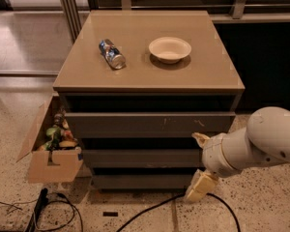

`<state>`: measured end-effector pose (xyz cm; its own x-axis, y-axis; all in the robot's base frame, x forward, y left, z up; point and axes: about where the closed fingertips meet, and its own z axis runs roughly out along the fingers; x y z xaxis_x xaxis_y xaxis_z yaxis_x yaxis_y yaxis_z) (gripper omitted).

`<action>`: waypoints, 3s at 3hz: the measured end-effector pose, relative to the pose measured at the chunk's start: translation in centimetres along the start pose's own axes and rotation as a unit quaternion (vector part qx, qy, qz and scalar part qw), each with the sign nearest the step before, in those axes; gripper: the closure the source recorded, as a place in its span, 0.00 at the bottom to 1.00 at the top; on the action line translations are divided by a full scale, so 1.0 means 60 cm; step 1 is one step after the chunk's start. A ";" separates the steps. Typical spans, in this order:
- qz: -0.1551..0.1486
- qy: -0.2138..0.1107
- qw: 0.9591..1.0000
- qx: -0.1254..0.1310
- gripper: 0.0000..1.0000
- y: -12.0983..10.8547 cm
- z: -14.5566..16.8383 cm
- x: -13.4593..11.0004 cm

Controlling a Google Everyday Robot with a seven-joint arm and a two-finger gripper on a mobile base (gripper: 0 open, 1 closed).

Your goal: Open middle drawer

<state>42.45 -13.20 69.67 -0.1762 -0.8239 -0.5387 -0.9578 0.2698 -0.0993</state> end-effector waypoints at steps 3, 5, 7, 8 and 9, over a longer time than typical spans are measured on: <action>0.050 -0.001 0.998 0.035 0.00 -0.099 0.127 0.107; 0.039 -0.010 0.999 0.036 0.00 -0.114 0.151 0.102; -0.020 -0.016 0.999 0.027 0.00 -0.133 0.248 0.122; -0.033 -0.013 0.999 0.022 0.00 -0.128 0.265 0.147; -0.037 -0.007 0.999 0.021 0.00 -0.123 0.274 0.171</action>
Offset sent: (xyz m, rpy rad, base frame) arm 0.0744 -0.0430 -0.1200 -0.0294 -0.0539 -0.1328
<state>51.46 -15.48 51.11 -0.1024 -0.8355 -0.5399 -0.9575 0.2300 -0.1743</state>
